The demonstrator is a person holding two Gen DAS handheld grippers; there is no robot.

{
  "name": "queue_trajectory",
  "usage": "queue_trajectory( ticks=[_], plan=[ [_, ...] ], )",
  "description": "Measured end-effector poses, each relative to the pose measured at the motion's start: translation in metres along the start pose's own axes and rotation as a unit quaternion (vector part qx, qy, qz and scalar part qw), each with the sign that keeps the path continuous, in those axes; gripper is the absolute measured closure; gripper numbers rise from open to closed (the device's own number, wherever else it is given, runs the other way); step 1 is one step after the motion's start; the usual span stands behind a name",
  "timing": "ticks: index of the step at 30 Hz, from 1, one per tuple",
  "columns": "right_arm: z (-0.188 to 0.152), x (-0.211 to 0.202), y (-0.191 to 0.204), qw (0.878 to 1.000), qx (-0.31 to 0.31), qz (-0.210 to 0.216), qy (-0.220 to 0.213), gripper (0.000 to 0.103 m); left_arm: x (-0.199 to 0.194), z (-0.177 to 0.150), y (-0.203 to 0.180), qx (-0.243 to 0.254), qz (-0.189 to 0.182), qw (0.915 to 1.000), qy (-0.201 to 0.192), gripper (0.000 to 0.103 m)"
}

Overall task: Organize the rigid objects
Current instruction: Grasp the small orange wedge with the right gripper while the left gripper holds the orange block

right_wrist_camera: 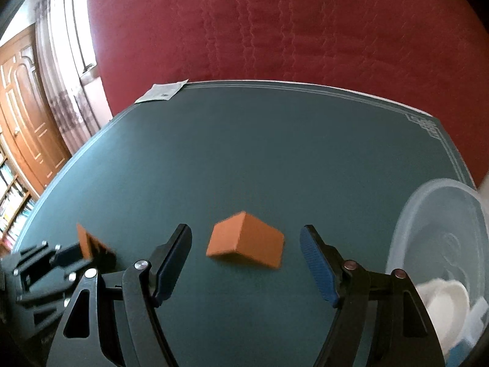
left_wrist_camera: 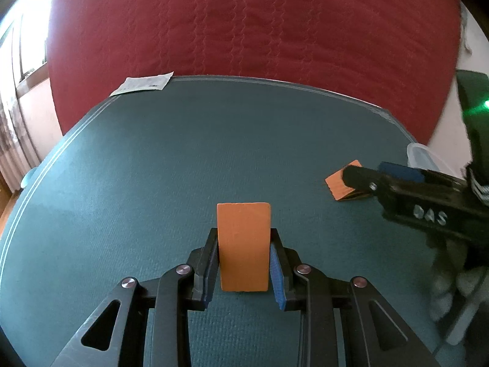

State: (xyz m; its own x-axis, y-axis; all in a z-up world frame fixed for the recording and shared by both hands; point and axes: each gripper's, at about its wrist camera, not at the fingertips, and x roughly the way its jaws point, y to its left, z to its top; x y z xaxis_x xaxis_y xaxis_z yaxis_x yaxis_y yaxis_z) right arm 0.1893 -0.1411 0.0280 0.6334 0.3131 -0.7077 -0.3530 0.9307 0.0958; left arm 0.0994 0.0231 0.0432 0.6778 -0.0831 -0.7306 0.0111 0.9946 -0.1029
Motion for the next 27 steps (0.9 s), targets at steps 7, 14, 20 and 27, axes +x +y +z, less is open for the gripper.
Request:
queue_trajectory(
  ticks=[7,14,20,27],
  plan=[
    [0.007,0.023,0.004,1.000,-0.009,0.013,0.023,0.031,0.001,0.000,0.002,-0.008,-0.002,1.0000,0.002,0.072],
    [-0.013,0.008,0.011,0.998,-0.034,0.028,0.035,0.042,0.001,0.002,0.005,-0.016,0.003,0.9999,0.002,0.072],
    [-0.028,-0.003,0.022,0.998,-0.046,0.000,0.030,0.053,0.001,0.001,0.002,-0.013,0.006,0.9999,-0.001,0.072],
    [-0.016,0.011,0.029,0.998,-0.036,-0.040,0.024,0.063,0.002,0.001,0.004,-0.018,0.004,0.9998,0.002,0.072]
  ],
)
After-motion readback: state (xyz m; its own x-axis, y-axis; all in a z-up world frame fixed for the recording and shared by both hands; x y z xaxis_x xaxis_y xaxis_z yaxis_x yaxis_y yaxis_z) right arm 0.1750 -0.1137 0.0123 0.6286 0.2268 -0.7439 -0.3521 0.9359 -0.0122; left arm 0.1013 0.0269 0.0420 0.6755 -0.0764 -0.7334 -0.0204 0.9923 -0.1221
